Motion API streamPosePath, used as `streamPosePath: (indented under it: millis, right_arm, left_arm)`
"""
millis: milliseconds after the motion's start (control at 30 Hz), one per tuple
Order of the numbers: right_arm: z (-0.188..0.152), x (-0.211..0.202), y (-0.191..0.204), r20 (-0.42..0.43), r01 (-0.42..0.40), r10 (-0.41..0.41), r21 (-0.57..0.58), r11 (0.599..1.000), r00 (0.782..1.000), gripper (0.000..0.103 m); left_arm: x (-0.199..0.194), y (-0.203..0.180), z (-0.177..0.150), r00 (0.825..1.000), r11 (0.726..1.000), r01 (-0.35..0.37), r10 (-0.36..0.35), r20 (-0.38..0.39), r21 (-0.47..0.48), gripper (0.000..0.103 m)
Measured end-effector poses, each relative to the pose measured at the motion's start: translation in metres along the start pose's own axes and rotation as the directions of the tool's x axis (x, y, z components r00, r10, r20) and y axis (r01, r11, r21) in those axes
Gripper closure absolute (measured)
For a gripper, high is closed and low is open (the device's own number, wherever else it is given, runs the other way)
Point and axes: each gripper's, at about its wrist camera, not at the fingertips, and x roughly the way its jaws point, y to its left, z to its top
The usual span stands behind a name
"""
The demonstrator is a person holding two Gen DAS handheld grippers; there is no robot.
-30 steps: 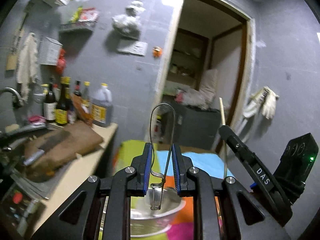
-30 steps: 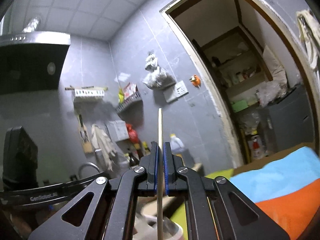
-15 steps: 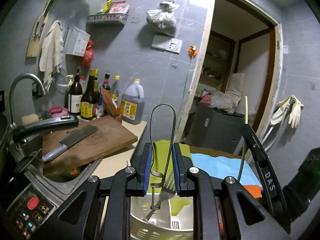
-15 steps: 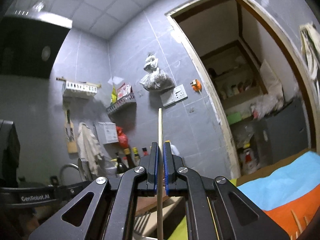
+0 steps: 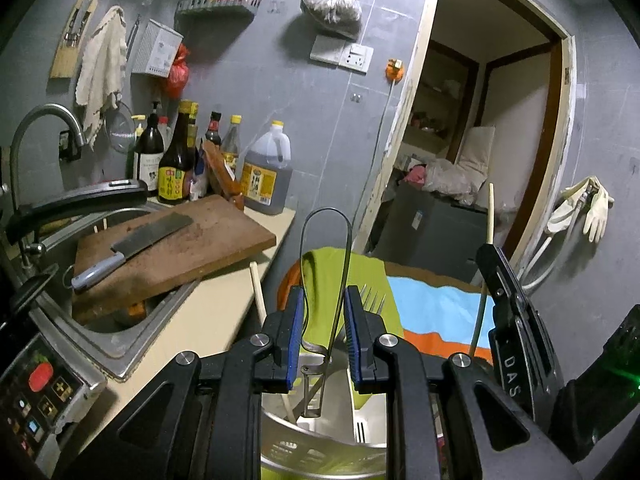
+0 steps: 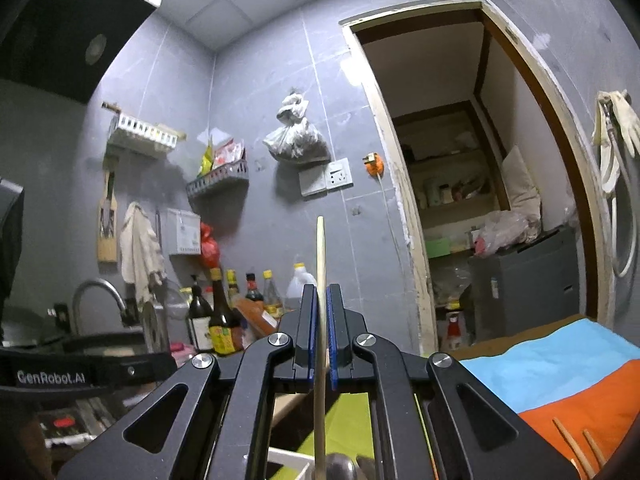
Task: Organize utensils
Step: 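Open both tools to drop the knife and chopstick into the holder, then move both tools back down toward the remaining wooden chopsticks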
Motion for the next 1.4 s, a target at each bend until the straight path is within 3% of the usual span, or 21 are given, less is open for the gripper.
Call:
streamPosePath:
  millis: [467, 667, 867, 967, 1033, 1400]
  right_arm:
    - [-0.008, -0.012, -0.013, -0.162, -0.04, 0.03, -0.055, 0.998, 0.986, 0.097]
    - [-0.002, -0.021, -0.024, -0.19, -0.063, 0.051, -0.056, 0.996, 0.98, 0.083]
    - [0.016, -0.034, -0.032, -0.181, -0.089, 0.078, -0.053, 0.995, 0.98, 0.079]
    - [0.027, -0.043, -0.038, -0.162, -0.089, 0.079, -0.056, 0.994, 0.984, 0.069]
    - [0.037, -0.052, -0.046, -0.143, -0.086, 0.077, -0.052, 0.995, 0.987, 0.054]
    - [0.078, -0.103, -0.085, -0.082, -0.024, 0.018, -0.076, 0.997, 0.996, 0.022]
  left_arm:
    - [0.009, -0.004, -0.016, 0.997, 1.0, 0.026, -0.025, -0.08, 0.016, 0.086]
    - [0.002, -0.007, -0.014, 0.998, 0.999, 0.035, -0.034, -0.045, 0.016, 0.076]
    - [-0.01, -0.016, -0.007, 0.999, 0.999, 0.04, -0.04, 0.004, 0.02, 0.07]
    - [-0.019, -0.025, -0.005, 0.998, 0.998, 0.044, -0.046, 0.043, 0.033, 0.064]
    - [-0.026, -0.032, -0.004, 0.996, 0.998, 0.045, -0.048, 0.07, 0.043, 0.057]
    - [-0.047, -0.081, -0.009, 0.983, 0.987, 0.105, -0.122, 0.136, 0.124, 0.036]
